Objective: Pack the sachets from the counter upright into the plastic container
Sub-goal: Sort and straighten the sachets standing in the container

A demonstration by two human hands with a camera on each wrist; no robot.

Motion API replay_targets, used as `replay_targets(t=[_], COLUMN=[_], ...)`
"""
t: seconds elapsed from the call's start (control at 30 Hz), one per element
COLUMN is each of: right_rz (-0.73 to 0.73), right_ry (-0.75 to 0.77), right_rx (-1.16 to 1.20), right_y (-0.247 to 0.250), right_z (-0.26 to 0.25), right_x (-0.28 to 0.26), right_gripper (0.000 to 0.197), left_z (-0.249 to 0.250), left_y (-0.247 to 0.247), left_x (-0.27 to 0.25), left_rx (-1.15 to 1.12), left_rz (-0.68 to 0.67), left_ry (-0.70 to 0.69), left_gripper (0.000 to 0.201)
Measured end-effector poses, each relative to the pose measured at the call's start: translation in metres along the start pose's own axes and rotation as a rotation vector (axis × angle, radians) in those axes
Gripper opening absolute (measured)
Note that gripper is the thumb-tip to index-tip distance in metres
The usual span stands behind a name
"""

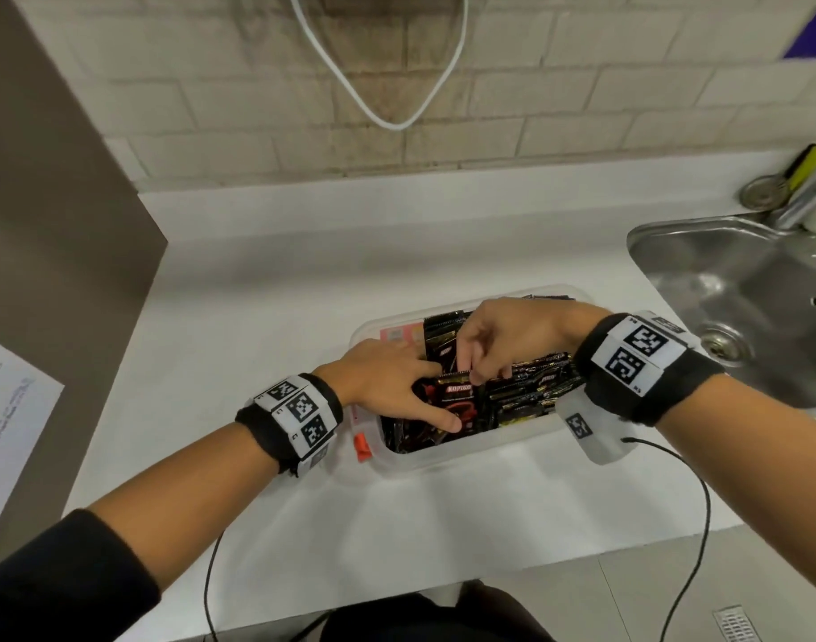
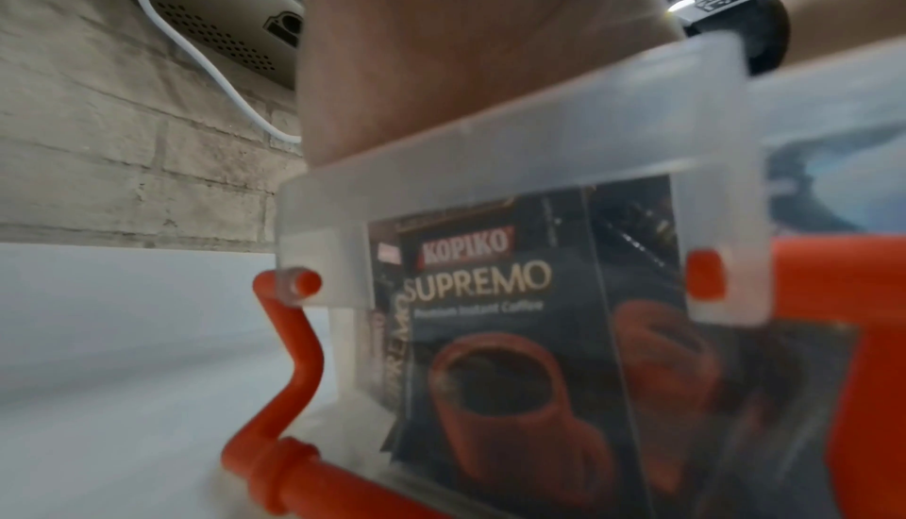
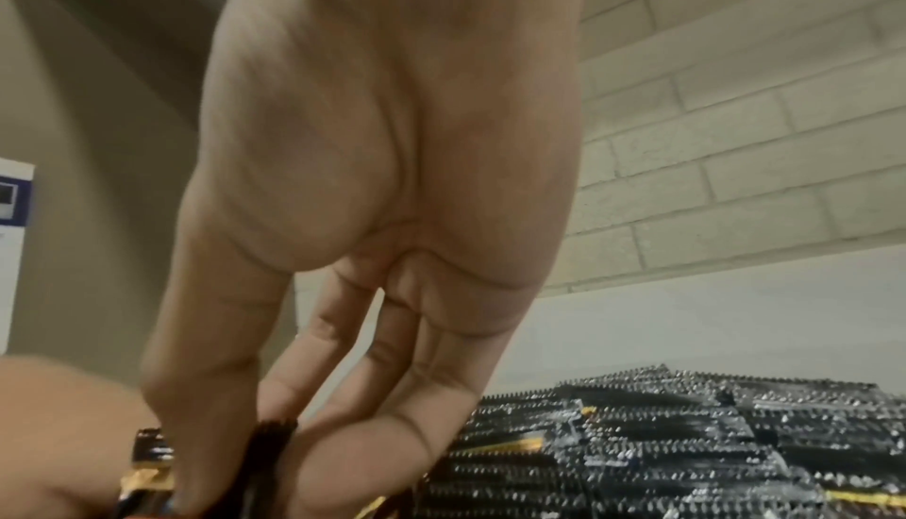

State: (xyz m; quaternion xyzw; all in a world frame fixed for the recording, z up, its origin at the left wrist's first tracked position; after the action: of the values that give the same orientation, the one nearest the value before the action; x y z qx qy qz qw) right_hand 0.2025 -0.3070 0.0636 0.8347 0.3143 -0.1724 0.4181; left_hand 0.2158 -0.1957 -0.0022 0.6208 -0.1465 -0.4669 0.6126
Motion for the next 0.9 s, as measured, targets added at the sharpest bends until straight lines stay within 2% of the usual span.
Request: replay_targets(t=[0.23, 0.43, 0.73, 0.83, 0.9], right_rz=[0.098, 0.286, 0.272, 0.269, 0.257], right_ry=[0.077, 0.171, 0.19, 0.204, 0.211], right_rx=[0.137, 0.148, 0.02, 0.024, 0.032], right_y=[0.032, 0.055, 0.048, 0.051, 0.051], right_z=[-0.002, -0.016, -0.017, -0.016, -0.015], right_x=[-0.009, -0.006, 0.013, 0.013, 0.012], right_gripper=[0.011, 0.015, 0.016, 0.019, 0.021], left_z=[0.0, -0.001, -0.001, 0.0, -0.001], left_y=[0.005, 0.008, 0.015, 0.013, 0.01], left_x=[-0.003, -0.004, -0.009, -0.008, -0.008], left_rx=[-0.033, -0.079, -0.127, -0.108, -0.097], left_rz=[0.188, 0.215, 0.293, 0.257, 0.222], left_ry=[-0.037, -0.007, 0.045, 0.05, 0.055], left_gripper=[0.081, 0.084, 0.066, 0.058, 0.063])
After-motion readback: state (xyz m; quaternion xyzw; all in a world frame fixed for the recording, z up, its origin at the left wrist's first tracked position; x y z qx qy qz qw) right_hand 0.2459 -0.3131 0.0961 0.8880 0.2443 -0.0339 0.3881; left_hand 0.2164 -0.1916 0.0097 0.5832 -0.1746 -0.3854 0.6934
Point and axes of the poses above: each hand's wrist, its own x-axis towards the middle knuckle, its own y-axis out of the back of the hand, z = x × y, the point moved 8 cm from there along x, towards the middle knuckle, and after that the axes turned 1 degree about x, right-handed, at the moved point
